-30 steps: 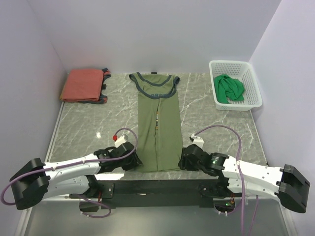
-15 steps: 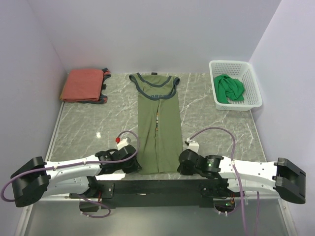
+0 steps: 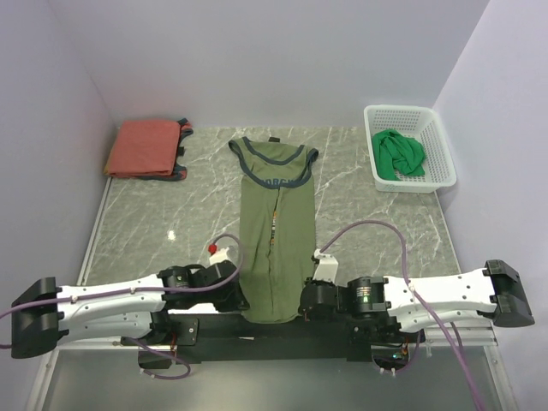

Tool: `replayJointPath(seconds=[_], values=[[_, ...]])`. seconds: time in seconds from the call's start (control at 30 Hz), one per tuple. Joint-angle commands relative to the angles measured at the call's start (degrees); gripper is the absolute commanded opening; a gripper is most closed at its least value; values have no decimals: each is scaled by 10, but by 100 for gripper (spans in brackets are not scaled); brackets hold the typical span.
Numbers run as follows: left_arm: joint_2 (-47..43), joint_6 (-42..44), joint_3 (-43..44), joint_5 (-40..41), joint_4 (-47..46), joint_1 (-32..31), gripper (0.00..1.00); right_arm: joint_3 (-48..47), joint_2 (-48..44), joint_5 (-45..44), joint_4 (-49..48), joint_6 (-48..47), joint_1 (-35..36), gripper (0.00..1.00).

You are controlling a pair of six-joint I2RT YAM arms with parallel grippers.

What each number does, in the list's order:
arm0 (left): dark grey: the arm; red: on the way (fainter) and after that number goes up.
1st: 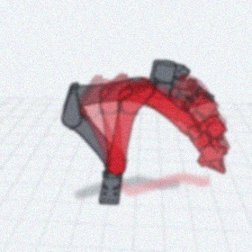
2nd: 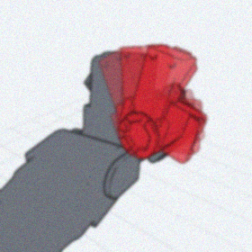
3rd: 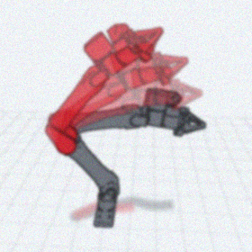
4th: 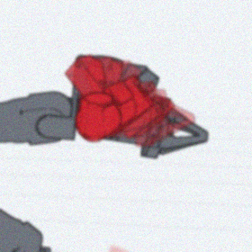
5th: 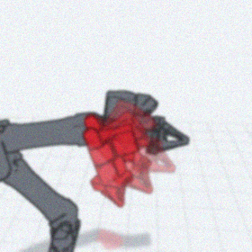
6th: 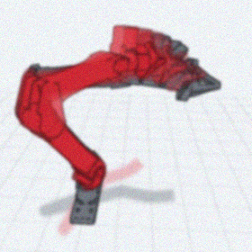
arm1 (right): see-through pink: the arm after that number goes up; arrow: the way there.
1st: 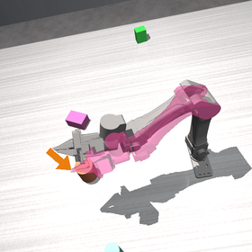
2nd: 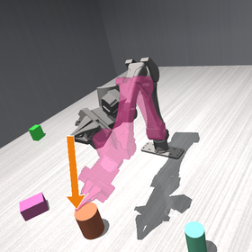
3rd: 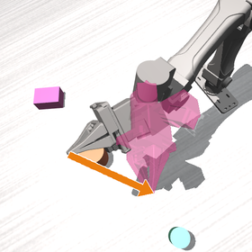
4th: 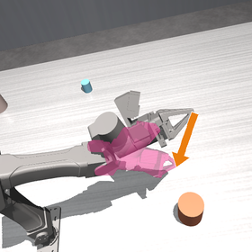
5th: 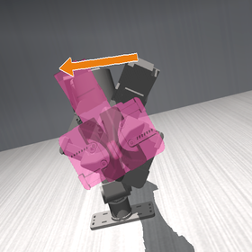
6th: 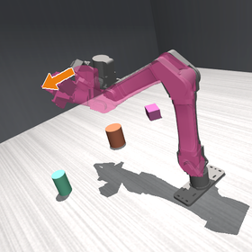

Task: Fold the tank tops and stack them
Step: Fold the tank top

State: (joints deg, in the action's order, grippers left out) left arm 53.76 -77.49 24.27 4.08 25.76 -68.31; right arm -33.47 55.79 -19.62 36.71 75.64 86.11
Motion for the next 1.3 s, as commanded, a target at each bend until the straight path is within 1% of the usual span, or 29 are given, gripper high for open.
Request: replayJointPath(seconds=[0.0, 0.03, 0.1, 0.13, 0.2, 0.23, 0.3, 0.37, 0.4, 0.47, 0.5, 0.57, 0.63, 0.67, 0.73, 0.77, 0.83, 0.87, 0.9, 0.93, 0.97, 1.0, 1.03, 1.07, 1.1, 1.13, 1.2, 1.23, 1.27], values=[[-20, 3, 62, 25, 18, 12, 1, -40, -9, -61, 32, 18, -20, 0], [-19, 11, 70, 25, 17, 22, 0, -44, -12, -61, 29, -9, -36, 0], [-15, 40, 88, 9, 7, 68, 1, -54, -26, -53, 11, -41, -91, 0], [-13, 51, 93, 2, -13, 104, 1, -56, -29, -44, -13, -81, -136, 0], [2, 86, 115, -10, -31, 137, 1, -62, -30, -21, -37, -120, -179, 0], [11, 96, 124, -19, -40, 168, 1, -67, -26, -16, -45, -154, -198, 0], [46, 124, 153, -26, -65, 194, 0, -89, -9, -10, -63, -184, -247, 0], [74, 138, 173, -36, -90, 229, 0, -112, 5, -13, -77, -224, -277, 0], [103, 153, 193, -36, -97, 240, 0, -120, 19, -12, -84, -238, -309, 0], [132, 164, 215, -36, -110, 274, 1, -139, 31, -5, -114, -276, -339, 0], [160, 175, 235, -36, -129, 285, 1, -146, 47, 0, -123, -289, -358, 0], [202, 189, 273, -49, -137, 317, 1, -163, 76, 26, -156, -324, -415, 0], [230, 201, 303, -59, -147, 348, 1, -174, 99, 70, -183, -351, -471, 0], [261, 210, 336, -57, -144, 358, 1, -190, 132, 86, -203, -360, -487, 0], [297, 224, 364, -71, -156, 393, 1, -214, 171, 118, -217, -380, -521, 0], [342, 233, 397, -72, -154, 404, 1, -244, 215, 152, -227, -388, -546, 0], [391, 247, 426, -112, -177, 438, 4, -273, 258, 178, -245, -406, -568, 6], [439, 255, 457, -119, -180, 447, 7, -307, 302, 194, -261, -414, -587, 13], [462, 261, 471, -133, -191, 455, 12, -332, 326, 218, -257, -432, -595, 19], [485, 267, 485, -150, -202, 471, 30, -359, 350, 229, -253, -439, -602, 28], [530, 267, 515, -164, -214, 478, 42, -406, 387, 234, -240, -443, -608, 48], [549, 268, 529, -194, -217, 484, 51, -425, 400, 238, -233, -449, -616, 56], [564, 272, 540, -204, -222, 495, 60, -440, 409, 238, -226, -450, -619, 64], [570, 278, 548, -205, -225, 498, 71, -460, 415, 236, -210, -454, -623, 75], [564, 281, 546, -202, -225, 500, 81, -464, 414, 224, -203, -459, -623, 80], [554, 282, 540, -199, -229, 506, 87, -464, 409, 216, -198, -461, -623, 80], [503, 277, 500, -184, -230, 506, 87, -441, 385, 197, -188, -454, -623, 82], [486, 272, 487, -157, -218, 506, 85, -414, 376, 181, -183, -445, -623, 82], [449, 257, 452, -145, -205, 506, 83, -395, 355, 175, -175, -439, -623, 81]])
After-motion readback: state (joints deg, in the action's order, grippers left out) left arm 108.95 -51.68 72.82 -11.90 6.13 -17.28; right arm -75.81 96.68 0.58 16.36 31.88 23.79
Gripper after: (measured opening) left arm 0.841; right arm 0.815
